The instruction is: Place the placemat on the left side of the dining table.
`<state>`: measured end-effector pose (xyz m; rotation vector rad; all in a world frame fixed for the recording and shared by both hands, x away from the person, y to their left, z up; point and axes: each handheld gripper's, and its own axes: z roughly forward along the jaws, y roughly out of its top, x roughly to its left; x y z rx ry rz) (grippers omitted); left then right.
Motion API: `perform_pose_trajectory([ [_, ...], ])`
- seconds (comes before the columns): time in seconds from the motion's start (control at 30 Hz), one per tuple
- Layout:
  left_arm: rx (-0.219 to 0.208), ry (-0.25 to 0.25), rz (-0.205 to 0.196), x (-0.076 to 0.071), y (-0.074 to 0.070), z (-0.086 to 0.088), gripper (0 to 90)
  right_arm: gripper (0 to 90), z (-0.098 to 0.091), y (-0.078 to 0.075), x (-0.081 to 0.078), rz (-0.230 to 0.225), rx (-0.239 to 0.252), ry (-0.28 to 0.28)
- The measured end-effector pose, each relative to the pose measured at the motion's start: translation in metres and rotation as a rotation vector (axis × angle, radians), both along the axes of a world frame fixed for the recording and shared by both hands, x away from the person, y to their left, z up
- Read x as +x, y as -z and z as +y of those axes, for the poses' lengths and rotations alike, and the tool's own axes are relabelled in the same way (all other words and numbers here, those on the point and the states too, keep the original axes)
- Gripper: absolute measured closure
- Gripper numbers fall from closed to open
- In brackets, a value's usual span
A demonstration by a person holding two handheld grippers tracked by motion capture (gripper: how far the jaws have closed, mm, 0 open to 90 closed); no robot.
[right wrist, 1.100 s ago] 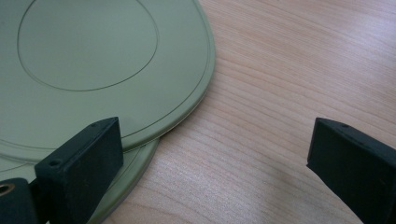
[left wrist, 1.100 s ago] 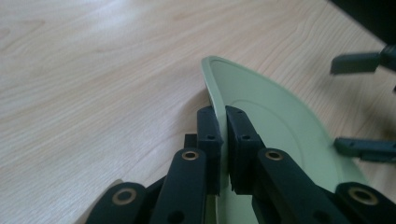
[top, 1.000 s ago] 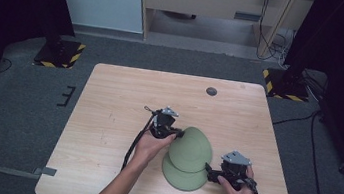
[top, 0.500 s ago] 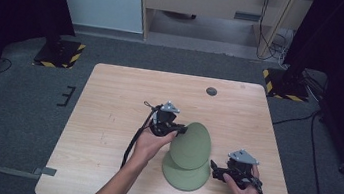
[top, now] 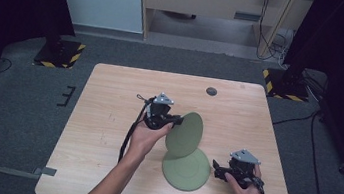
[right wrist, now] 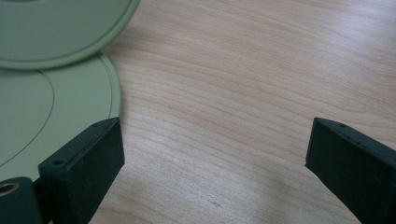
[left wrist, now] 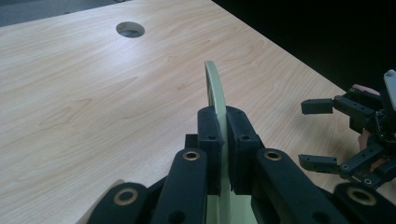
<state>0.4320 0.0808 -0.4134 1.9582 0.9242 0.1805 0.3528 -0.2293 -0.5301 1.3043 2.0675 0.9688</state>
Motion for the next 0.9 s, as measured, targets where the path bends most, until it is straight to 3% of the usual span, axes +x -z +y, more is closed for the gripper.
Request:
perform_pose_trajectory([
  [0.2, -0.010, -0.032, -0.020, 0.000, -0.007, 0.010, 85.6, 4.6, -0.003, 0.000, 0.001, 0.005, 0.000, 0.010],
  [0.47, 0.018, -0.100, -0.058, 0.003, -0.016, 0.031, 85.6, 4.6, -0.011, 0.001, 0.004, 0.012, -0.004, 0.040],
  [0.9, 0.051, -0.164, -0.067, 0.007, -0.016, 0.059, 85.6, 4.6, -0.014, 0.002, 0.006, 0.020, -0.003, 0.054],
])
